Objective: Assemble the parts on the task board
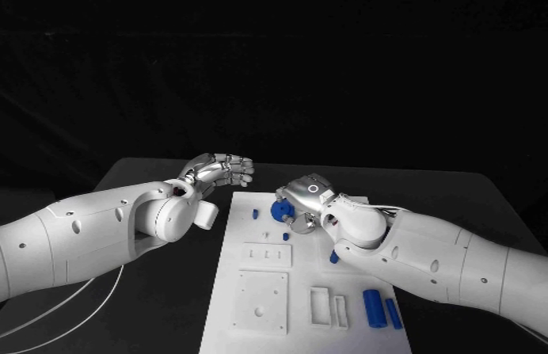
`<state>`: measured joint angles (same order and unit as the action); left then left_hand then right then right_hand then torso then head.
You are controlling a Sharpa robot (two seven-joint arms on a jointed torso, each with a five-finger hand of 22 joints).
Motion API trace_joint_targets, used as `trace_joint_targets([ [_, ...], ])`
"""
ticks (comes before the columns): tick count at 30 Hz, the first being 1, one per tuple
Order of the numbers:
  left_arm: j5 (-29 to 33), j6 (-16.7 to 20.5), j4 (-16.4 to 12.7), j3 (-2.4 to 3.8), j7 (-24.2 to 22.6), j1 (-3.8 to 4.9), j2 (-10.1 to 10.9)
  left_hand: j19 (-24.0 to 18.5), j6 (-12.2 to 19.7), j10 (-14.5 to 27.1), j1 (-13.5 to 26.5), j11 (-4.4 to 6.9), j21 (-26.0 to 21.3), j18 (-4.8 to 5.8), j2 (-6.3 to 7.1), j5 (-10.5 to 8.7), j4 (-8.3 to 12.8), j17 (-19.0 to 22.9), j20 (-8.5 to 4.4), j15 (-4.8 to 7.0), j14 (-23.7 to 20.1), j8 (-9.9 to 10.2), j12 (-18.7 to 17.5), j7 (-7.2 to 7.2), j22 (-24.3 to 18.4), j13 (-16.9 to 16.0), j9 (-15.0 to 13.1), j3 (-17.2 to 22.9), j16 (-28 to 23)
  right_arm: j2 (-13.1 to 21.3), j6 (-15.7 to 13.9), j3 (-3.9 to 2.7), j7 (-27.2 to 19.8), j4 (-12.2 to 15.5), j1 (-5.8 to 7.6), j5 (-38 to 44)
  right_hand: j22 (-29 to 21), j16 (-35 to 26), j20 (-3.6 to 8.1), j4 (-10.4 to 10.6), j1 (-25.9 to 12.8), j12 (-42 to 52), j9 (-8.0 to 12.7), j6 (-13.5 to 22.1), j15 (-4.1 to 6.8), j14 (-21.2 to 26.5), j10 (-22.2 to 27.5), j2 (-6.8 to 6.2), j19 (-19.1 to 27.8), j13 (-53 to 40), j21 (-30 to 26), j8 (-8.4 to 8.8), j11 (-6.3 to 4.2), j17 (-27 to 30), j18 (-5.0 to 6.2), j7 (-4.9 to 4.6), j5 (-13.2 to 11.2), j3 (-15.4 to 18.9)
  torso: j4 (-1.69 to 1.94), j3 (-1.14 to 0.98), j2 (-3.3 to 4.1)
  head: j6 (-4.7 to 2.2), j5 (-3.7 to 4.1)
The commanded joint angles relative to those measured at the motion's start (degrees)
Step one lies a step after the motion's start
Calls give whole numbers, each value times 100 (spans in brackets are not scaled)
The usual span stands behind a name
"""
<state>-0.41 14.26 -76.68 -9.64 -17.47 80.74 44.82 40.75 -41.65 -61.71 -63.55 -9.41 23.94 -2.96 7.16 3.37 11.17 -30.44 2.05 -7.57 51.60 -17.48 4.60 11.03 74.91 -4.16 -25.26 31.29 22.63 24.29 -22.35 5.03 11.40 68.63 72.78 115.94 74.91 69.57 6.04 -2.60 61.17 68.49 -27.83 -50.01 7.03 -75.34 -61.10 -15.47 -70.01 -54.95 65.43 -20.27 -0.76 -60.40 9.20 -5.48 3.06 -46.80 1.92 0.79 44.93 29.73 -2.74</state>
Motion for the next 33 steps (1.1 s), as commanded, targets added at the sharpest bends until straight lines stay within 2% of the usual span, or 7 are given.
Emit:
trace_joint_targets([
  [1, -17, -35, -14, 5, -41, 5, -16, -36, -17, -1, 24, -25, 39, -112, -4, 12, -25, -5, 11, -37, 3, -4, -18, 96, 116, 7, 8, 14, -35, -14, 24, 6, -28, -27, -10, 96, 54, -16, 9, 20, 24, -20, -7, -960, 38, -3, 109, -49, -39, -5, 15, 16, -58, -5, 580, 51, -21, -3, -2, -5, -1, 7, -10],
  [14, -18, -34, -16, 5, -39, 5, -16, -37, -14, -2, 26, -25, 39, -112, -3, 12, -25, -7, 11, -37, 2, -3, -19, 97, 116, 7, 9, 14, -37, -71, 71, 18, -85, -175, -13, -11, 52, -25, 11, 26, 33, -37, -5, -908, 29, -2, 116, -90, -40, -3, 10, 44, -46, -2, 580, 36, -20, 20, -15, -12, -4, 14, -27],
  [26, -18, -33, -12, 5, -36, 5, -19, -37, -12, -1, 26, -26, 39, -112, 0, 11, -24, -8, 12, -38, 2, -2, -20, 97, 116, 7, 10, 13, -38, -86, 89, 21, -176, -229, -13, -294, 55, -52, 14, -127, 40, -56, 176, -228, -159, 0, 165, -141, -9, -35, -22, 435, 158, 0, 580, -184, -12, 321, -13, -9, -6, 28, -33],
  [33, -18, -32, -7, 5, -36, 5, -18, -38, -12, -1, 27, -26, 39, -112, 2, 11, -24, -9, 12, -38, 2, -2, -20, 98, 116, 7, 10, 12, -39, -70, 357, 21, -240, -249, -13, -690, 51, -63, 8, -151, 55, -69, 230, 1, -186, 6, 200, -116, 5, -43, -44, 548, 184, -3, 580, -207, 4, 362, -16, -11, -4, 33, -38],
])
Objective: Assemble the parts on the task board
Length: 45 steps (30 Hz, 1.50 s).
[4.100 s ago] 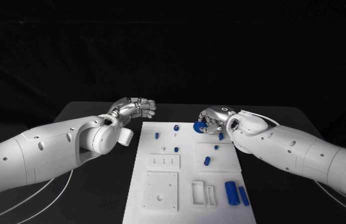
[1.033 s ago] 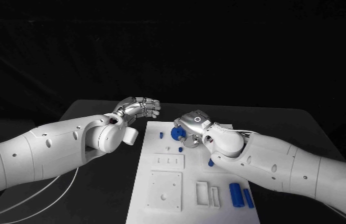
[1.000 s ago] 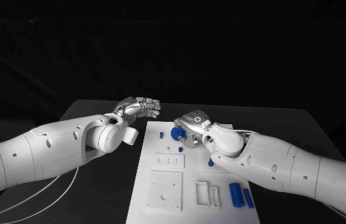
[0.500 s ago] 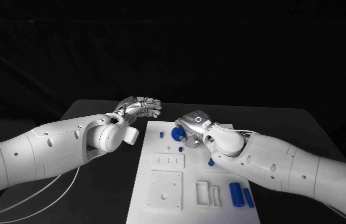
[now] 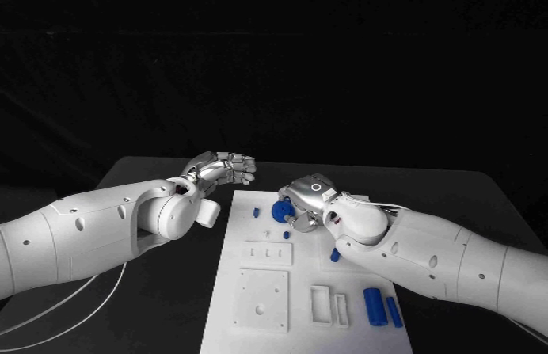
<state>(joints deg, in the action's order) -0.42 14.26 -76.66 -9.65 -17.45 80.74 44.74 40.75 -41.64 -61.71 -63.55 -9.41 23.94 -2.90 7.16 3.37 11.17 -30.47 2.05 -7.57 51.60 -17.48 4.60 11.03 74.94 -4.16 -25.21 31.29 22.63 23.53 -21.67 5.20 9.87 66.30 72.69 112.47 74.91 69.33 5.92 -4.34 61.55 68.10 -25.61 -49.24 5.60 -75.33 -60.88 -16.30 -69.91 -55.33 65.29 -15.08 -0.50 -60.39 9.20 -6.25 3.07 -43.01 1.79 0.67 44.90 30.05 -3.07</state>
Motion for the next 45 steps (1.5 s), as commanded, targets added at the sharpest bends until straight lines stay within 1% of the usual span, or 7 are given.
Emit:
trace_joint_targets([
  [1, -17, -31, -10, 5, -39, 5, -10, -38, -12, -1, 28, -26, 39, -117, 2, 11, -25, -5, 12, -38, 1, -1, -20, 98, 112, 7, 6, 12, -39, 10, 361, 4, -106, -16, -4, -420, 50, -42, 18, 34, 34, -32, 9, -70, -43, 6, 182, -21, -4, -6, -34, 30, 158, -3, 580, -132, 19, -46, -3, 0, -1, 1, -6],
  [9, -20, -25, -23, 5, -82, 5, -6, -37, -4, -1, 62, -28, 40, -115, -28, 16, -60, -10, 15, -40, 3, 2, -22, 104, 111, 8, 9, 11, -44, 57, 610, 3, -195, -23, -3, -736, 56, -74, 6, 33, 396, -65, 3, 18, 19, 56, 282, 766, 73, -19, -77, 36, 87, -3, 580, -50, -25, -576, -6, -3, -1, 11, -12],
  [12, -20, -31, -15, 5, -69, 5, -6, -38, -3, -1, 69, -28, 40, -115, -30, 16, -67, -11, 15, -40, 3, 3, -23, 104, 111, 8, 9, 10, -45, 72, 626, 3, -205, -35, -2, -802, 84, -84, -36, 90, 383, -52, -4, 40, 50, 84, 327, 923, 132, -48, -70, 25, 58, -6, 580, -12, -27, -914, -7, -3, 1, 14, -15],
  [28, -20, -37, -2, 5, -58, 5, -10, -45, 11, 11, 97, -32, 36, -114, -31, 17, -95, -13, 16, -43, -6, 9, -31, 109, 110, 11, 14, 7, -56, 138, 569, 2, -215, 27, 4, -939, 102, -67, -31, 81, 153, 12, -58, 165, 106, 84, 352, 910, 122, -126, 23, -33, 2, -31, 580, 36, -26, -1503, -8, -3, -1, 14, -14],
  [36, -21, -34, 20, 5, -60, 5, 4, -48, 13, 13, 95, -33, 36, -115, -30, 18, -95, -14, 15, -43, -8, 10, -33, 110, 110, 11, 14, 9, -58, 320, 84, -30, -332, 200, 29, -1129, 96, -60, -18, 47, 134, 18, -75, 154, 92, 67, 326, 887, 98, -127, 35, -61, 18, -34, 580, 19, -26, -1551, -14, -4, -2, -4, -5],
  [40, -22, -33, 49, 5, -68, 5, 10, -49, 13, 13, 90, -32, 35, -116, -27, 18, -92, -14, 15, -42, -9, 10, -33, 110, 110, 11, 14, 10, -59, 466, -399, -92, -576, 295, 69, -1527, 89, -51, -5, 27, 130, 20, -83, 153, 87, 50, 299, 856, 74, -122, 42, -73, 25, -38, 580, 8, -26, -1577, -19, -3, -6, -22, 0],
  [45, -22, -45, 87, 5, -87, 5, 20, -51, 7, 10, 80, -31, 35, -118, -25, 18, -86, -16, 14, -42, -9, 6, -31, 107, 111, 10, 13, 15, -61, 723, -584, -311, -911, 480, 115, -2316, 80, -48, 11, 8, 126, 12, -91, 158, 75, 42, 275, 798, 50, -112, 43, -85, 39, -42, 580, -6, -26, -1595, -26, -13, -11, -51, 5],
])
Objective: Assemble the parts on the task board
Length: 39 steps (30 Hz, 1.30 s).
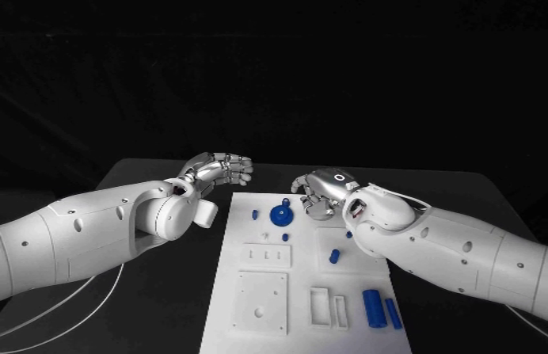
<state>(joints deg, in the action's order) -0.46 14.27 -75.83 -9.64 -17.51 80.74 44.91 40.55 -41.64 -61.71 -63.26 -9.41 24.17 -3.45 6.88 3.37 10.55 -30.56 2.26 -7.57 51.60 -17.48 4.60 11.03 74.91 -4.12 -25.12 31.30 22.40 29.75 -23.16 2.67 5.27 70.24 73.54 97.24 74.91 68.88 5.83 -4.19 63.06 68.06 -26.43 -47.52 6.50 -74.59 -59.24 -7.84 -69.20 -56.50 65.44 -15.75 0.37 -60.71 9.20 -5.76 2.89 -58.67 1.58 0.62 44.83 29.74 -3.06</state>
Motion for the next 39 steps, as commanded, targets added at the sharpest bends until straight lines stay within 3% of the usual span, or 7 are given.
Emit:
trace_joint_targets([
  [1, -18, -52, 10, 5, -82, 6, 7, -31, 3, 8, 48, -30, 13, -63, 3, 18, -22, -8, -6, -42, -9, 3, -30, 106, 114, 5, 3, 16, -39, 163, -408, -100, -495, 126, 42, -885, 78, -4, 23, -11, -24, 15, -10, -12, -17, -33, 109, -56, -24, 6, 28, -19, -45, -9, 580, -58, -8, -31, -11, -14, -8, -26, 3],
  [8, -61, -95, 61, 4, -87, 5, 10, -31, -17, -11, 35, -21, 16, -64, 1, 17, -14, -14, -5, -41, -2, -10, -21, 95, 116, 0, -2, 19, -38, 750, 144, -311, -1044, 287, 179, -2107, 89, 13, 46, -222, -198, 30, -47, -87, -97, -46, 86, -457, -79, -1, 74, -84, 49, -24, 580, -163, 5, 445, -71, -53, -34, -66, -18],
  [9, -68, -111, 67, 4, -91, 5, 6, -25, -42, -44, 29, -8, 22, -65, -6, 14, -9, -20, -8, -36, 12, -25, -4, 84, 118, -7, -7, 18, -33, 844, 197, -317, -1115, 290, 196, -2194, 89, 15, 68, -467, -173, 37, -70, -126, -166, -42, 105, -325, -85, -12, 84, -119, 124, -30, 580, -280, 12, 838, -78, -58, -36, -72, -21],
  [18, -160, -177, 66, 3, -104, -21, 15, 30, -130, -278, 45, 92, 61, -68, -40, 11, 4, -67, -41, 6, 116, -72, 112, 46, 119, -45, -17, -7, 14, 1369, 768, -325, -1551, -65, 207, -2867, 87, -10, -11, -1210, -315, 33, -56, -166, -216, 32, 197, -232, 91, -23, 28, -126, 161, -48, 580, -274, 744, 2337, -176, -137, -71, -140, 82],
  [23, -160, -190, 52, 2, -114, -50, 21, 31, -135, -285, 44, 96, 62, -67, -40, 11, 7, -69, -43, 7, 116, -74, 116, 44, 118, -45, -17, -8, 14, 1510, 879, -323, -1595, -297, 174, -3058, 88, -19, -38, -1239, -237, 26, -31, -186, -211, 50, 215, -210, 140, -21, 12, -112, 157, -52, 580, -268, 898, 2673, -203, -172, -78, -114, 126],
  [36, -160, -206, -14, 3, -139, -106, 66, 27, -134, -270, 43, 91, 59, -63, -34, 11, 18, -70, -45, 6, 107, -72, 104, 44, 115, -37, -15, -11, 7, 1464, 973, -321, -1683, -549, -331, -3126, 92, -26, -66, -1252, -58, 23, 16, -206, -211, 75, 235, -210, 195, -20, -2, -81, 156, -65, 580, -267, 997, 2988, -255, -263, -74, -40, 200],
  [39, -160, -209, -32, 3, -144, -113, 71, 26, -134, -263, 44, 88, 59, -62, -35, 11, 20, -70, -45, 5, 105, -71, 100, 44, 115, -35, -14, -12, 5, 1406, 975, -321, -1694, -591, -393, -3126, 93, -28, -72, -1251, -34, 21, 26, -212, -211, 83, 243, -203, 209, -21, -5, -76, 157, -68, 580, -268, 1020, 3062, -251, -261, -71, -23, 189],
])
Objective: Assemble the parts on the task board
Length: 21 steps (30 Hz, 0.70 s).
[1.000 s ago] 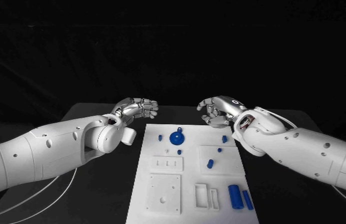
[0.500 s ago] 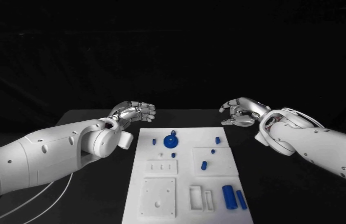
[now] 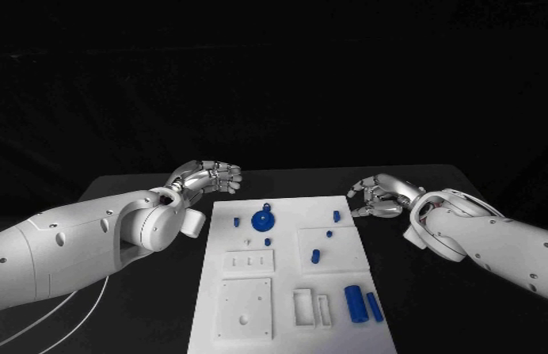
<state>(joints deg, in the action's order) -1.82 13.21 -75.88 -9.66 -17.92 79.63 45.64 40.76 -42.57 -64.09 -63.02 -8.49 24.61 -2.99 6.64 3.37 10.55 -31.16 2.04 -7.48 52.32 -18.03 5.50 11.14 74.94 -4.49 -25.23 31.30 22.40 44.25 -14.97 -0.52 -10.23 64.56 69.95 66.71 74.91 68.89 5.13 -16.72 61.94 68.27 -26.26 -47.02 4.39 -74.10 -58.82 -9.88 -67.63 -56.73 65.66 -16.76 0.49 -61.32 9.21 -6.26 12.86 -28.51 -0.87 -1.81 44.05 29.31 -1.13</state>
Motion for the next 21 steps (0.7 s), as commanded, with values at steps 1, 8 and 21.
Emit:
trace_joint_targets([
  [1, -24, -103, -32, 4, -106, -5, 0, 5, -41, -25, 20, -4, 15, -108, -11, 11, 20, -9, -23, -4, 32, -17, 10, 34, 112, 3, -2, -12, 5, -66, 155, -2, -148, -35, -52, -73, 93, -29, -4, 1, 84, 0, 11, -263, 0, 34, 201, 6, 54, 2, -28, 27, 144, -8, 579, -218, 24, 62, -7, -19, 7, 24, -7],
  [8, -24, -113, -41, 4, -109, -18, -4, 3, -40, -19, 20, -7, 14, -107, -12, 11, 22, -10, -23, -5, 28, -16, 6, 34, 111, 6, -1, -13, 2, -172, 164, -2, -149, -83, -101, -62, 93, -29, -9, 2, 114, 3, 20, -280, 1, 38, 202, 47, 63, 0, -30, 28, 143, -12, 579, -216, 19, 125, 2, -1, 4, 63, -10],
  [21, -25, -123, -39, 4, -99, -24, -4, 0, -39, -16, 21, -10, 12, -105, -15, 11, 25, -11, -23, -6, 25, -14, 3, 35, 110, 9, 1, -13, -2, -337, 217, 1, -111, -218, -218, 59, 86, -31, -29, 21, 129, 1, 44, -434, 33, 38, 196, 253, 68, 4, -40, -9, 108, -19, 579, -179, -312, 134, 5, 24, 4, 121, -13],
])
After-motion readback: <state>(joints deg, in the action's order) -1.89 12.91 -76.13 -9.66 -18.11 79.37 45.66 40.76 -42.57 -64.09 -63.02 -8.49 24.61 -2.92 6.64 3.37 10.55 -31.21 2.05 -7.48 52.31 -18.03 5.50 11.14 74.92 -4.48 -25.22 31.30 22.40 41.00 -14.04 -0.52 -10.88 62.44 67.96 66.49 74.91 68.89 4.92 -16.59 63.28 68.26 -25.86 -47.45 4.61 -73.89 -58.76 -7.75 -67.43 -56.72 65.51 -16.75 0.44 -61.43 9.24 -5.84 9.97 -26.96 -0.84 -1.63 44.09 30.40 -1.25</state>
